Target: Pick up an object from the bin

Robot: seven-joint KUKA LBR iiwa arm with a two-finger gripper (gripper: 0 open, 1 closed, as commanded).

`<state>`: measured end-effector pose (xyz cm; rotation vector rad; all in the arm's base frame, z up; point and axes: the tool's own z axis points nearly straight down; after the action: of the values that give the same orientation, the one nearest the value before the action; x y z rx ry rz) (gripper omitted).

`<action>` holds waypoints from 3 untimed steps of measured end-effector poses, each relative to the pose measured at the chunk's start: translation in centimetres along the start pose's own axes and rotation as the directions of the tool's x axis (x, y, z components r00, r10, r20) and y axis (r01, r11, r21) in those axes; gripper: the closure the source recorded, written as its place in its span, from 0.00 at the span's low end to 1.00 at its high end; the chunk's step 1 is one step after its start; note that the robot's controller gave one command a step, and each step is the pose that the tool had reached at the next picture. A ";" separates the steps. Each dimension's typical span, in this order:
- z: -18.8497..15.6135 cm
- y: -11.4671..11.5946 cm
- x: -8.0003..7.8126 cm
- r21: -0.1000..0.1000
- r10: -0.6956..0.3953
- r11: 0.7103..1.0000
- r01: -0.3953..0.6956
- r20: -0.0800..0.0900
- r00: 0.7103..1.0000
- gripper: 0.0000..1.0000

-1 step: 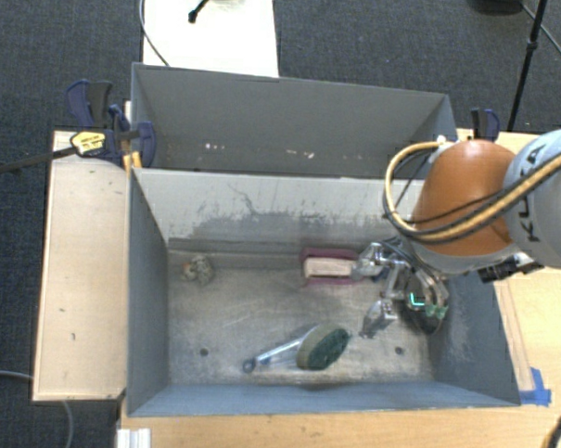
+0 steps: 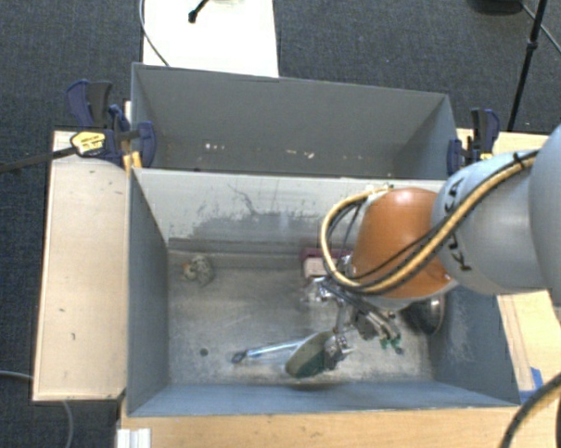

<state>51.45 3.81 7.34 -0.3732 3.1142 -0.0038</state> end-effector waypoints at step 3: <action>0.1 6.7 -8.4 -0.005 -0.257 0.966 0.257 0.002 0.967 0.00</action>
Offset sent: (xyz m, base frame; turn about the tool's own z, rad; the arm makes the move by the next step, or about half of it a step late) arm 0.0017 0.0744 0.0266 -0.3346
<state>58.08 12.31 7.21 -0.7729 3.0390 0.0030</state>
